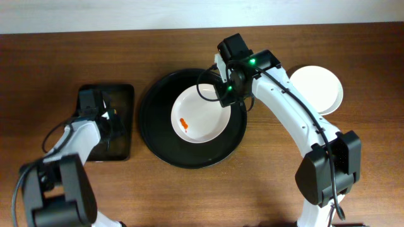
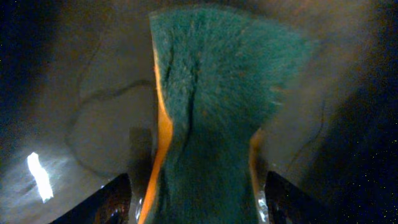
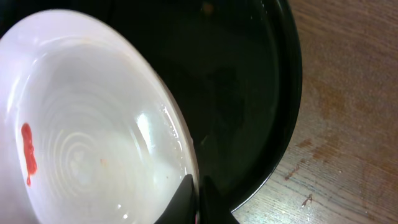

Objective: Clean dirty plates on tray and stack at the side

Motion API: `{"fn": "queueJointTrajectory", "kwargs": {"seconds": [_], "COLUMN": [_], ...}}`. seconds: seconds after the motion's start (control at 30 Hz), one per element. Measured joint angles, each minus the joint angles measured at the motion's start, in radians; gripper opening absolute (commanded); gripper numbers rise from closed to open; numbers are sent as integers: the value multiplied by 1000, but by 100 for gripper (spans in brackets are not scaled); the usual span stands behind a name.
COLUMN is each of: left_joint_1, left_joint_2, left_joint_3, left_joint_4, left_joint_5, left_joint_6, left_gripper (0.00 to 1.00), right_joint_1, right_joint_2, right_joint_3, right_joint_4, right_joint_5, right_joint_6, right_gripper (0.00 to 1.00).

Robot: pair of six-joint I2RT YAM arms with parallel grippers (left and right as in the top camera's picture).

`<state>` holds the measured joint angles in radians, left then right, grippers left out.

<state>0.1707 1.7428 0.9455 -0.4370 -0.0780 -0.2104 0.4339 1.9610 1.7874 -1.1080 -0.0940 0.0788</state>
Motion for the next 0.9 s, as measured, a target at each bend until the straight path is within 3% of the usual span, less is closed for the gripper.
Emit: {"fn": "queueJointTrajectory", "kwargs": {"seconds": [0.03, 0.2, 0.23, 0.27, 0.3, 0.47, 0.7, 0.8, 0.87, 0.9], "left_joint_1": [0, 0, 0, 0, 0, 0, 0, 0, 0, 0], "left_joint_2": [30, 43, 39, 27, 13, -116, -58, 32, 54, 60], "left_joint_3": [3, 24, 26, 26, 26, 29, 29, 29, 39, 39], "left_joint_4": [26, -16, -46, -69, -77, -51, -11, 8, 22, 25], "left_joint_5": [-6, -112, -140, -163, -171, -199, -196, -157, -138, -135], "left_joint_6": [-1, -10, -10, -11, -13, -14, -15, -16, -15, -13], "left_gripper": [1, 0, 30, 70, 87, 87, 67, 53, 30, 6], "right_joint_1": [0, 0, 0, 0, 0, 0, 0, 0, 0, 0], "right_joint_2": [0, 0, 0, 0, 0, 0, 0, 0, 0, 0], "right_joint_3": [0, 0, 0, 0, 0, 0, 0, 0, 0, 0], "right_joint_4": [0, 1, 5, 6, 8, 8, 8, 8, 8, 10], "right_joint_5": [0, 0, 0, 0, 0, 0, 0, 0, 0, 0], "right_joint_6": [0, 0, 0, 0, 0, 0, 0, -1, 0, 0], "right_gripper": [4, 5, 5, 4, 4, 5, 5, 5, 5, 4]}}
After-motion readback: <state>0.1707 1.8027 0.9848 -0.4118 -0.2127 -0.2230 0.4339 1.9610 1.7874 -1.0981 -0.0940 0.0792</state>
